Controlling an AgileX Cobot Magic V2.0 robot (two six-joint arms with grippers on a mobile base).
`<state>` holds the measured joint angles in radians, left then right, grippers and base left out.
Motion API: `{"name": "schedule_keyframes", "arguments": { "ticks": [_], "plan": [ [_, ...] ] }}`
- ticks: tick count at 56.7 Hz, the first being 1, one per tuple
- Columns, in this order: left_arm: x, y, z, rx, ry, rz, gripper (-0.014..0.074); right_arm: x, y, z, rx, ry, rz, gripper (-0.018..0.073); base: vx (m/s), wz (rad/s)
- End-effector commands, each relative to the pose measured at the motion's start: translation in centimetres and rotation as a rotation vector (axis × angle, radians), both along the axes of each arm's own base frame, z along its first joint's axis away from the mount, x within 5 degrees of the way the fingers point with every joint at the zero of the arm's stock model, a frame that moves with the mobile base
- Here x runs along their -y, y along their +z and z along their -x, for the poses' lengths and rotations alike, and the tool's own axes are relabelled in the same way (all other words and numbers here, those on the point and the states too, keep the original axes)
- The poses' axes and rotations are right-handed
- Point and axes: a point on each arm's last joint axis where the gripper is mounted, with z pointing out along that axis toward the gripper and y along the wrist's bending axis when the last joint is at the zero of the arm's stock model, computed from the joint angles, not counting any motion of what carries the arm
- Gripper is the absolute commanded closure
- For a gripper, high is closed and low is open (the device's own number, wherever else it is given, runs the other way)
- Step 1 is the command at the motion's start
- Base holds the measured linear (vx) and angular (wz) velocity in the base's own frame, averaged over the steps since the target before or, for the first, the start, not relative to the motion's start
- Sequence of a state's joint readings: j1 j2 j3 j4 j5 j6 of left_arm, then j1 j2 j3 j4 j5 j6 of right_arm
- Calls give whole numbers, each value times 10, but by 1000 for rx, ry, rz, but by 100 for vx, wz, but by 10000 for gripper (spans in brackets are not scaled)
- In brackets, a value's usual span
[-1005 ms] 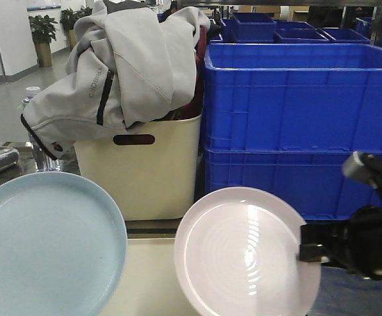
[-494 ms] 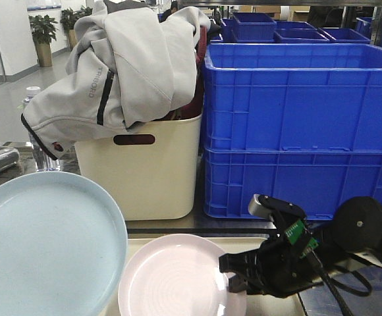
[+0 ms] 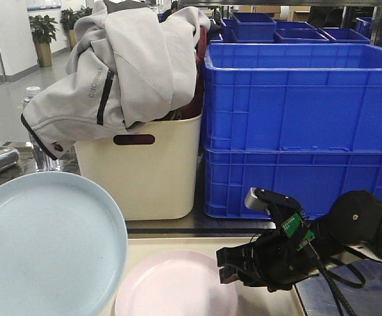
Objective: Grab plate from conveyor and place on tray
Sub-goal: 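Lower the pink plate onto the cream tray and open the right gripper, then lower the light-blue plate onto the pink plate and open the left gripper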
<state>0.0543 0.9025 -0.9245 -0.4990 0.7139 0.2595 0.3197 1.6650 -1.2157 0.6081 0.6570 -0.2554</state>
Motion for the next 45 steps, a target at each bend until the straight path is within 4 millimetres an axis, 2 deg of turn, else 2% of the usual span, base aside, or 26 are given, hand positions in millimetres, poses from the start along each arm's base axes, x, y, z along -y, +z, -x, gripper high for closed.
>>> {"name": "schedule_keyframes", "arguments": {
  "ticks": [1,9,14,18,22,23,30,39,45],
  "plan": [
    [0,18,0,103,29,46,602,2,32,0,148,4,-24,113,0,0],
    [3,18,1,94,19,89,602,6,52,9,269,75,33,120,0,0],
    [6,18,0,81,6,145,599,13,70,20,343,94,75,192,0,0],
    [8,14,-4,44,-14,175,598,20,89,32,399,76,96,347,0,0],
    [11,8,-10,-9,-31,198,596,28,107,45,463,44,111,554,0,0],
    [11,6,-13,-28,-36,206,596,31,111,49,477,34,116,576,0,0],
    [14,-8,-31,-113,-56,256,596,44,121,73,552,-26,128,575,0,0],
    [29,-26,-58,-170,-117,338,596,54,112,95,579,-46,138,575,0,0],
    [41,-40,-75,-206,-145,381,596,57,107,102,587,-52,137,575,0,0]
  ]
}}
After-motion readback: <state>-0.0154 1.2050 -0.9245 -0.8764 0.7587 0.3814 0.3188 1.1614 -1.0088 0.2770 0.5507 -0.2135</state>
